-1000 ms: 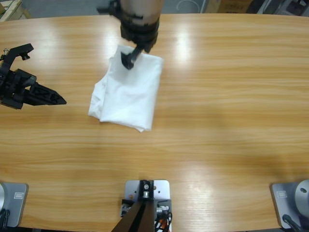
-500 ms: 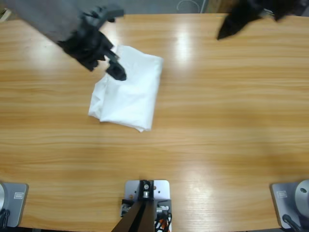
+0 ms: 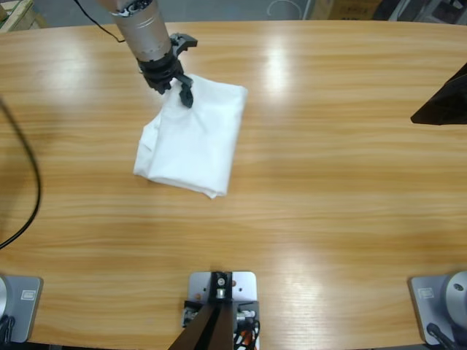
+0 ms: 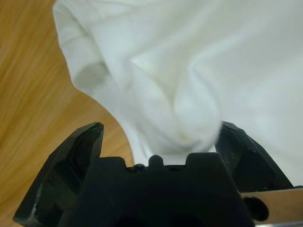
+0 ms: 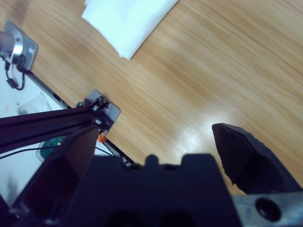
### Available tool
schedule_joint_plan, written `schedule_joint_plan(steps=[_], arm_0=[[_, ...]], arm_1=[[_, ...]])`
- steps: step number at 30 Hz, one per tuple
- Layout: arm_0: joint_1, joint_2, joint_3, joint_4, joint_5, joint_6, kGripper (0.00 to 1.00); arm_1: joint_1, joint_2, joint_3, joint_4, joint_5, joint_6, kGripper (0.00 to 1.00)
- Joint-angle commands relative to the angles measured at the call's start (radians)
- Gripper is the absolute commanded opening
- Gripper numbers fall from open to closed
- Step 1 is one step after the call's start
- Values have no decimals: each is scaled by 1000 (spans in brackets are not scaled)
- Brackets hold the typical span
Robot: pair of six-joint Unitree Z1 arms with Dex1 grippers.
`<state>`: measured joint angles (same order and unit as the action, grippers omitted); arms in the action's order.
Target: Fold clothes
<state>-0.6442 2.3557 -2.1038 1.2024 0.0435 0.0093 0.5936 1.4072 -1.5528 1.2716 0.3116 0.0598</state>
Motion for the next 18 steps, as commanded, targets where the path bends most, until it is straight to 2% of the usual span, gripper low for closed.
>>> schedule_joint_plan(steps=[1, 6, 8, 11, 18], arm_0=[[64, 161, -79, 53, -5, 9, 872], [97, 180, -105, 74, -17, 8, 869], [82, 116, -95, 91, -8, 6, 862], [41, -14, -23, 76, 23, 8, 862], [-109, -229, 234, -53, 105, 6, 862]], arm_1=[[-5, -20, 55, 2, 44, 2, 977], [-5, -18, 77, 0, 57, 0, 977], [-5, -17, 69, 0, 60, 0, 977], [-5, -16, 65, -10, 66, 2, 977], [-5, -47, 86, -23, 74, 3, 977]])
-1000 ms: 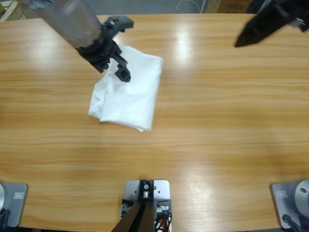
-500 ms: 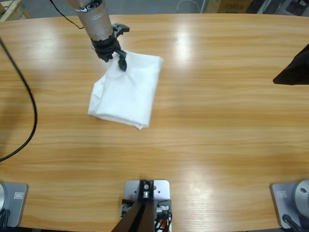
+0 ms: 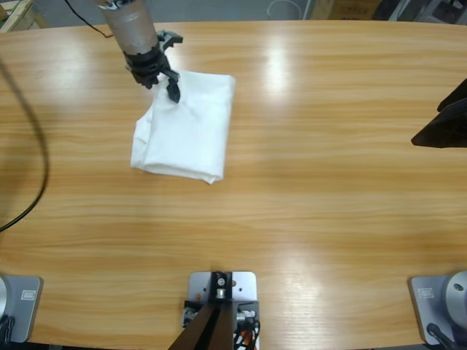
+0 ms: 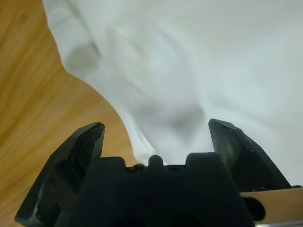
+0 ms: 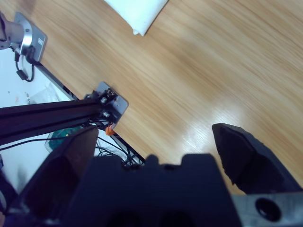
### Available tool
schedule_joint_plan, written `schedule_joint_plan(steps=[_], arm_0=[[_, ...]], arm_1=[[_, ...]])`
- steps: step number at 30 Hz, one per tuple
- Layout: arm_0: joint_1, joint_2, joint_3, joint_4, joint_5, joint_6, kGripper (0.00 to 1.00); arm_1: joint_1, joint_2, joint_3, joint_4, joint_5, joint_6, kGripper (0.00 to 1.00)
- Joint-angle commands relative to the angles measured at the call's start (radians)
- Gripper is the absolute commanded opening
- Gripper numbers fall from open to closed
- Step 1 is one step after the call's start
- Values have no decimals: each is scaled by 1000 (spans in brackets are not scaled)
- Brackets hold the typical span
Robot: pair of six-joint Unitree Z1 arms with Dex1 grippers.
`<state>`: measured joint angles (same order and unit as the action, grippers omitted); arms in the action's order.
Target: Fold clothes
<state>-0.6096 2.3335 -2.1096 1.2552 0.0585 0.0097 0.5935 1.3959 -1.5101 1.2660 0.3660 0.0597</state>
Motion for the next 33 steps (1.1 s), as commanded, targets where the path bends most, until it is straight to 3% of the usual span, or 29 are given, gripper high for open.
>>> schedule_joint_plan(steps=[1, 4, 10, 14, 24, 33], arm_0=[[-175, -223, 265, -123, 105, 6, 862], [-242, -198, 308, -163, 114, 6, 867], [-238, -46, 291, -179, 99, -15, 872], [-142, -38, 304, -188, 23, -21, 867], [-25, -25, 395, -246, -42, -22, 867], [240, -129, 537, -301, -37, -54, 867]], arm_1=[[-5, -44, 54, -17, 21, 3, 977], [-4, -69, 74, -15, 28, 5, 977], [-4, -126, 116, 9, 27, 12, 977], [-5, -124, 137, 2, 27, 14, 977], [-4, -97, 138, -13, 27, 14, 977], [-4, -106, 146, -24, 33, 13, 977]])
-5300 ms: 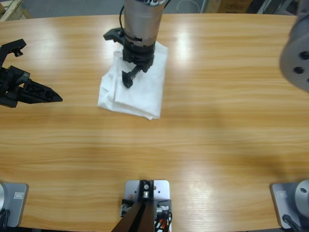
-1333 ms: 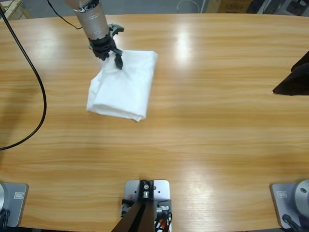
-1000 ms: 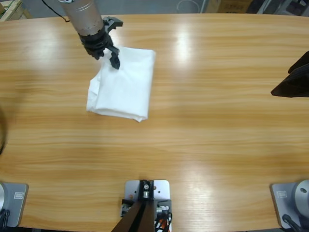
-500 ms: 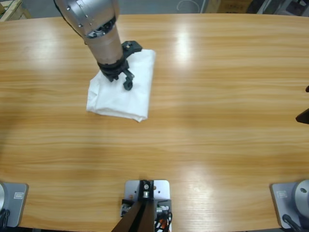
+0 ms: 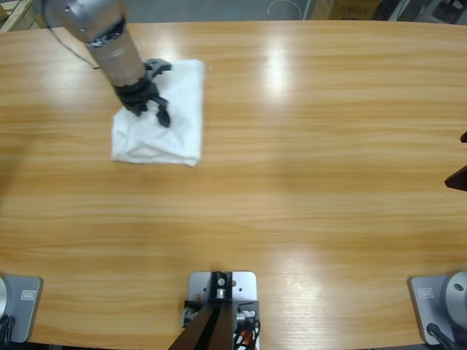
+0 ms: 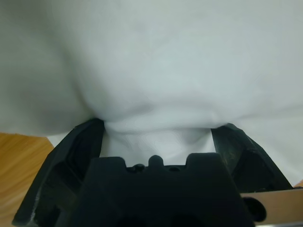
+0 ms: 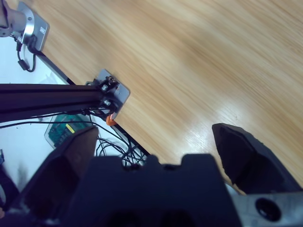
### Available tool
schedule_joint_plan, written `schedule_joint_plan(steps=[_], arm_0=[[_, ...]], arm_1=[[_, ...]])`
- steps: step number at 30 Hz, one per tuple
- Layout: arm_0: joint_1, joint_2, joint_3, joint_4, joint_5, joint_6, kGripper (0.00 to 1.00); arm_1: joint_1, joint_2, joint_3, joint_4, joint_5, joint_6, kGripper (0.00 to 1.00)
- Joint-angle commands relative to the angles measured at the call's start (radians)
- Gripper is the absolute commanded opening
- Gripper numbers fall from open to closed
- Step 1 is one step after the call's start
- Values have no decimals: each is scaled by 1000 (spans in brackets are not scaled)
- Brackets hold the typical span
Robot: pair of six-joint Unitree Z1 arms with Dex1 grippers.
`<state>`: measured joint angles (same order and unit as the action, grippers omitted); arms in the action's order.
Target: Fold clothes
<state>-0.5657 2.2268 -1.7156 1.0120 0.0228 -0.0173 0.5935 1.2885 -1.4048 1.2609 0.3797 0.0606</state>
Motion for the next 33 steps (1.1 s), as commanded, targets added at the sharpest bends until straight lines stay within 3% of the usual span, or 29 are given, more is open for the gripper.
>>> schedule_joint_plan(steps=[1, 8, 16, 20, 25, 27, 28, 29, 33], arm_0=[[228, -33, 147, -57, 10, -32, 867], [535, -95, 207, -53, 83, -117, 867], [695, -120, 217, -61, 62, -199, 872], [619, -294, 264, -136, 35, -130, 867], [345, -358, 259, -145, 104, 25, 856], [271, -365, 277, -145, 167, 48, 769], [255, -364, 289, -145, 180, 60, 678], [248, -361, 303, -145, 183, 69, 651], [248, -311, 349, -142, 190, 67, 655]], arm_1=[[-4, 1, 42, -20, 22, 12, 977], [-5, -6, 59, -40, 27, 8, 977], [-5, -12, 70, -51, 42, 8, 977], [-4, -16, 76, -54, 49, 8, 977], [-4, -26, 82, -55, 59, 8, 977], [-4, -40, 94, -55, 60, 9, 977], [-4, -49, 102, -55, 61, 11, 977], [-4, -59, 114, -56, 61, 12, 977], [-4, -105, 180, -82, 65, 24, 977]])
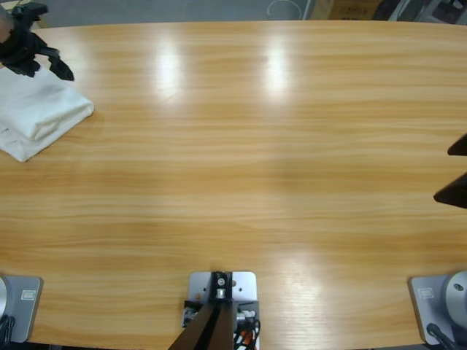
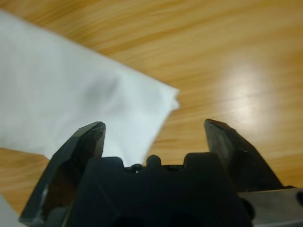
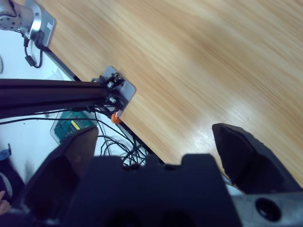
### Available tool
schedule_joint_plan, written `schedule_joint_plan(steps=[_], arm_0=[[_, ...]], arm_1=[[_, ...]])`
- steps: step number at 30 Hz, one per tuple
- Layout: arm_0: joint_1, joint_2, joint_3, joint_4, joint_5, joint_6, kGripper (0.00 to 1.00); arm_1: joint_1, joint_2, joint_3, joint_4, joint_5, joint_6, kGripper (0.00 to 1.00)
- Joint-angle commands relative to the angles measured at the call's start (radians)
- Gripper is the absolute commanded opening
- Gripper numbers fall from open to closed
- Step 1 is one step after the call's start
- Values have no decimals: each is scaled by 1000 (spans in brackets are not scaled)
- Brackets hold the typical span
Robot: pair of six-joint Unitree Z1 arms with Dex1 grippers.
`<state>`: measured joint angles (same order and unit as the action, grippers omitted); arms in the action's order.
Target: Fold clothes
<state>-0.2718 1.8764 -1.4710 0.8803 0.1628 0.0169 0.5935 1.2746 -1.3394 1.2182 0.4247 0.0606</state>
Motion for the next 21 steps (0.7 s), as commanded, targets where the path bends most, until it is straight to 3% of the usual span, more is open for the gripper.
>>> schedule_joint_plan(steps=[1, 7, 12, 16, 21], arm_0=[[-46, 65, 100, 4, 49, 26, 659], [-46, 206, 92, 52, 21, 1, 757], [-41, 293, 66, 71, 9, -13, 766], [37, 305, 36, 81, 11, -23, 764], [100, 305, -101, 221, 9, -28, 764]], arm_1=[[-4, -101, 127, -43, 20, 26, 977], [-4, -145, 168, -56, 17, 35, 981], [-4, -156, 181, -62, 15, 36, 982], [-4, -155, 187, -69, 14, 38, 982], [-4, -143, 196, -80, 13, 38, 982]])
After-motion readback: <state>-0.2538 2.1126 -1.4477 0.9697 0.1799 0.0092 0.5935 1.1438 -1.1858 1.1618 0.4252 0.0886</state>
